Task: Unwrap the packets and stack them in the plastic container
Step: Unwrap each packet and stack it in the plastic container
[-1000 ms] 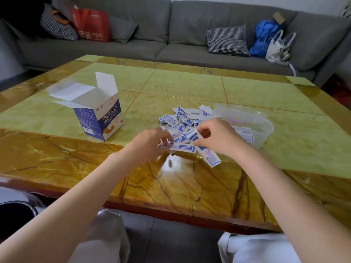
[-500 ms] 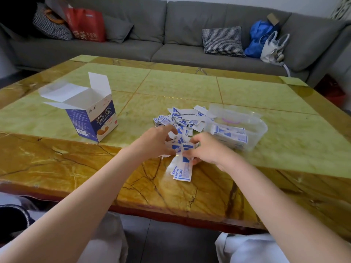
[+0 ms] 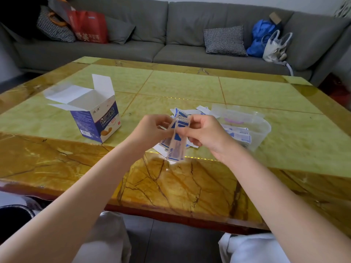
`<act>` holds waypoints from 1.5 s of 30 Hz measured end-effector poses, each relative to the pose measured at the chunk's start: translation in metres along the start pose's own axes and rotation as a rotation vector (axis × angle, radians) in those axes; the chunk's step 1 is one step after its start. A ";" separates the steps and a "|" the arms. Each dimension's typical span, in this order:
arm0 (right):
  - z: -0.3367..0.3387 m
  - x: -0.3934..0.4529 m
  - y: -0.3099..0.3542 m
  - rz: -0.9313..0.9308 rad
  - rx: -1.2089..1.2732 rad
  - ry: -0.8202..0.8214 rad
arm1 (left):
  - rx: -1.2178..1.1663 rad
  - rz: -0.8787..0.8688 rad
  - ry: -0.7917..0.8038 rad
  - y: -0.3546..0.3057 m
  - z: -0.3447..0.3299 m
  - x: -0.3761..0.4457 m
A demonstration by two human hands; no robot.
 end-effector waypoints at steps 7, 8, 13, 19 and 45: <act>0.003 0.001 -0.001 0.089 -0.188 -0.086 | 0.253 -0.179 0.173 0.005 -0.006 -0.006; 0.003 0.000 0.001 0.127 -0.273 -0.084 | 0.217 -0.171 0.206 0.006 -0.008 -0.007; 0.001 -0.008 0.016 0.373 -0.999 -0.010 | 0.176 -0.103 0.119 0.013 -0.003 -0.003; -0.012 -0.011 -0.004 0.263 -1.240 0.174 | 0.327 -0.159 0.093 0.011 -0.011 -0.005; 0.011 -0.016 -0.011 0.094 -1.172 0.231 | 0.764 -0.180 0.053 0.010 -0.014 -0.009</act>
Point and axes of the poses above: each hand's wrist, its own x-axis towards the middle knuckle, its own z-axis out of the back of the hand, y = z × x, the point moved 1 cm from there along x, towards the middle knuckle, and after that the axes turned 13 degrees about x, right-handed, at the moved point
